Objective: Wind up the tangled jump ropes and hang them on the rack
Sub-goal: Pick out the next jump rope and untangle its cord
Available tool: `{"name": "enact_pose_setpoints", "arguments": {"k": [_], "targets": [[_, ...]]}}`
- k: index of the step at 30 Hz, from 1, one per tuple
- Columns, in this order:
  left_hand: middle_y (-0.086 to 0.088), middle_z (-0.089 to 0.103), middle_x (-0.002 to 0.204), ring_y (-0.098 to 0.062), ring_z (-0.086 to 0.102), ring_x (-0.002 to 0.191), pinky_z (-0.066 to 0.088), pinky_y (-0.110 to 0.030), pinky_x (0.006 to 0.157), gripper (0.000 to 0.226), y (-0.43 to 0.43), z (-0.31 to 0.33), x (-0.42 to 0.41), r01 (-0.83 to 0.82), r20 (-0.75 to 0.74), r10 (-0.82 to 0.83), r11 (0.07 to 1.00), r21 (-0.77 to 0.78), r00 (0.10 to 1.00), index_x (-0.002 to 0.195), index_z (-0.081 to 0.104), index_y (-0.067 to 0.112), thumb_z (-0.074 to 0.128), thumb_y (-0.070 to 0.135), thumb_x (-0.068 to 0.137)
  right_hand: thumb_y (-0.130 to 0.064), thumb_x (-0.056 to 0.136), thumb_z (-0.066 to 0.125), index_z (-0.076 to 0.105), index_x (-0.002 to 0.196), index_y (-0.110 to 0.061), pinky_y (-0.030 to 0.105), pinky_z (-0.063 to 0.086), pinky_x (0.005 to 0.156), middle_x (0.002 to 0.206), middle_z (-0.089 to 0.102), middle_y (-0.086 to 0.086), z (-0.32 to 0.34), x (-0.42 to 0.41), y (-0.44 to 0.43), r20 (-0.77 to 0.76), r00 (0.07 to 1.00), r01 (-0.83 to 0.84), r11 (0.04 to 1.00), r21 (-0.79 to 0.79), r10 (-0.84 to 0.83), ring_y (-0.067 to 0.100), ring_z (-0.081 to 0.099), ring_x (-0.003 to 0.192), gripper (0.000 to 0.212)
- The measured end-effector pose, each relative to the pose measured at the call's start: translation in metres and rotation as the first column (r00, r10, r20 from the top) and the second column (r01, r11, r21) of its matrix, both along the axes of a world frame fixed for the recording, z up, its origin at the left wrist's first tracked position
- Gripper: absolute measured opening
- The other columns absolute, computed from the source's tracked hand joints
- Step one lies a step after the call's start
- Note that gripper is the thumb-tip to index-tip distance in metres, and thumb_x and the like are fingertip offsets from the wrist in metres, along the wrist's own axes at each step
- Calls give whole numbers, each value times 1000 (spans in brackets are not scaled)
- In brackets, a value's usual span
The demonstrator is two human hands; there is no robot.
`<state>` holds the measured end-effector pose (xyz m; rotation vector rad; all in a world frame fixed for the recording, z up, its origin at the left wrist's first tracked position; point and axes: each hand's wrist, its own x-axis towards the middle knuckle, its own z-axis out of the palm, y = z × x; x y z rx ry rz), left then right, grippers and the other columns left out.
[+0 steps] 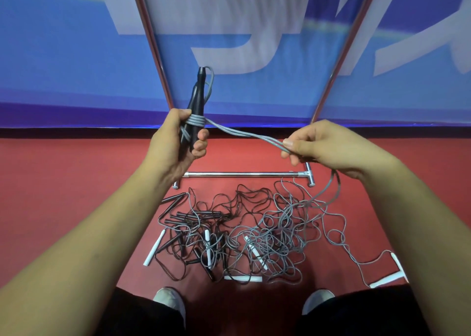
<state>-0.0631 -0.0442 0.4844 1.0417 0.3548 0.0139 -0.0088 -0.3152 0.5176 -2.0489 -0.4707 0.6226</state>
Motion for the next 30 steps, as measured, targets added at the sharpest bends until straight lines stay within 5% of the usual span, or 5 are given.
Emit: {"name": "enact_pose_setpoints", "arguments": {"k": [3, 10, 19, 23, 30], "targets": [[-7, 42, 60, -17, 28, 49, 20, -25, 46, 21, -1, 1, 2, -10, 3, 10, 993, 116, 1000, 78, 43, 17, 38, 25, 97, -29, 99, 58, 70, 80, -2, 29, 51, 72, 63, 65, 2, 2, -3, 0, 16, 999, -45, 999, -24, 45, 13, 64, 65, 35], [-12, 61, 67, -21, 50, 51, 40, -26, 50, 8, -2, -10, 3, -95, 29, 94, 850, 517, 995, 106, 59, 22, 52, 18, 102, -29, 88, 73, 69, 84, -18, 26, 29, 49, 55, 52, -2, 7, -6, 3, 79, 996, -43, 997, -59, 47, 18, 37, 54, 13], [-14, 70, 100, -39, 63, 93, 50, -43, 75, 36, 1, -33, -1, 124, -132, -140, -71, 990, 981, 128, 50, 20, 60, 34, 97, -21, 99, 58, 73, 82, -13, 31, 47, 57, 57, 55, 0, 11, -21, 27, 142, 984, -98, 992, -78, 108, 14, 55, 51, 23], [-14, 68, 98, -38, 63, 93, 48, -38, 68, 39, -9, -34, -5, 192, -229, -232, -170, 967, 945, 129, 51, 24, 61, 33, 92, -25, 93, 67, 74, 82, -11, 25, 29, 49, 55, 45, -3, 14, -23, 36, 164, 985, -51, 999, -2, 51, 10, 34, 49, 19], [7, 50, 70, -26, 60, 83, 43, -33, 64, 59, -27, -29, -12, 246, -362, -352, -333, 910, 863, 114, 57, 37, 65, 78, 71, -25, 83, 77, 77, 80, -16, 17, 39, 52, 67, 68, -1, 12, -19, 35, 360, 926, 107, 994, 30, -111, 3, 51, 55, 10]]}}
